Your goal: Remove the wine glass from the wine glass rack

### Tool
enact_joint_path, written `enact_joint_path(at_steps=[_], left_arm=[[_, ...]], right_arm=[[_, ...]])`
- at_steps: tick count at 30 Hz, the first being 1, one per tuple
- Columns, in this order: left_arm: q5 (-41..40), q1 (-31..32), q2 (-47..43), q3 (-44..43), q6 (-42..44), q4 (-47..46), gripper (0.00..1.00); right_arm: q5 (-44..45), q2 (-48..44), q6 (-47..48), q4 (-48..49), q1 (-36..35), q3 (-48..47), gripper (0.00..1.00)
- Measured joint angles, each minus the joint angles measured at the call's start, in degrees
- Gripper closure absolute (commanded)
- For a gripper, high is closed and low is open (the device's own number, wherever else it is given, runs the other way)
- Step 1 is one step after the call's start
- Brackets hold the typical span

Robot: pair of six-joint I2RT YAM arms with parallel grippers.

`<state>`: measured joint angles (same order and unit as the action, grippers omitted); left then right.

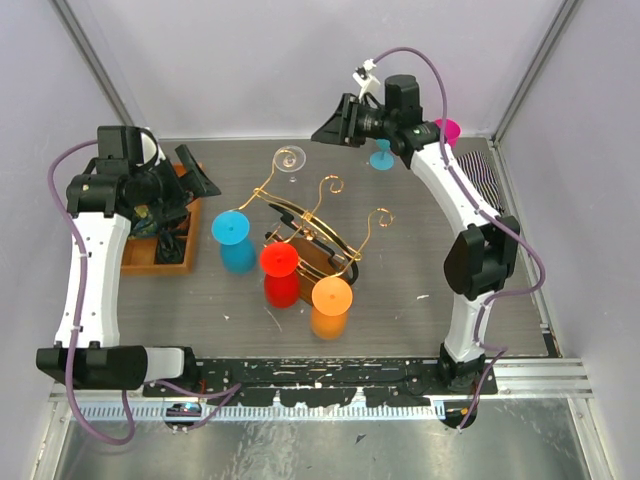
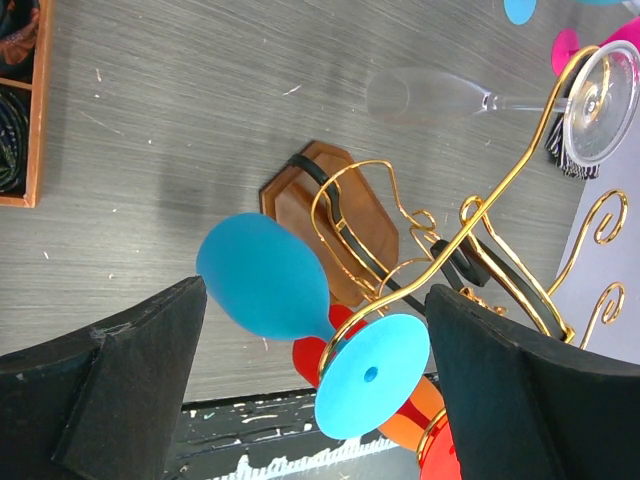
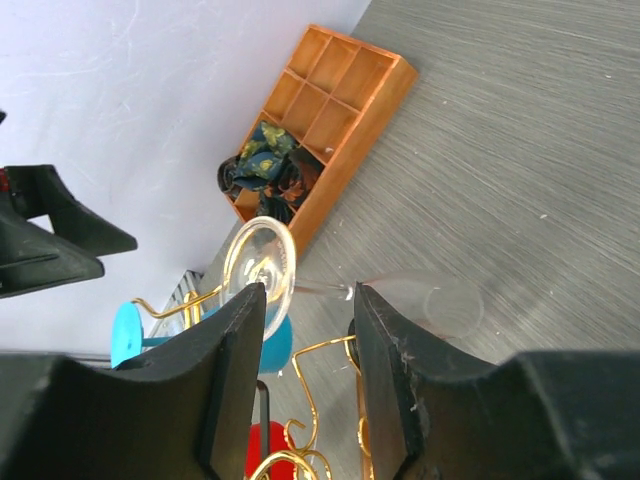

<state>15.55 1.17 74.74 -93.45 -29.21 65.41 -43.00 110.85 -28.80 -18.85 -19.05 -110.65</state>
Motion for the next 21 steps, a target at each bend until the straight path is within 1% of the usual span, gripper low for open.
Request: enact_joint_path(at_steps=[8, 14, 21], left_arm=[[0.04, 0.0, 0.07, 0.0, -0.48, 0.0, 0.02], [0.04, 0.0, 0.07, 0.0, -0.63, 0.0, 0.02], [0.24, 0.0, 0.07, 0.0, -0.68, 0.0, 0.02]], right_arm=[[-2.29, -0.35, 0.0, 0.26, -2.12, 0.81, 0.53], [-2.4, -0.35, 0.87, -0.55, -3.63, 1.01, 0.53], [-2.25, -0.22, 2.36, -2.8, -3.76, 1.01, 0.53]])
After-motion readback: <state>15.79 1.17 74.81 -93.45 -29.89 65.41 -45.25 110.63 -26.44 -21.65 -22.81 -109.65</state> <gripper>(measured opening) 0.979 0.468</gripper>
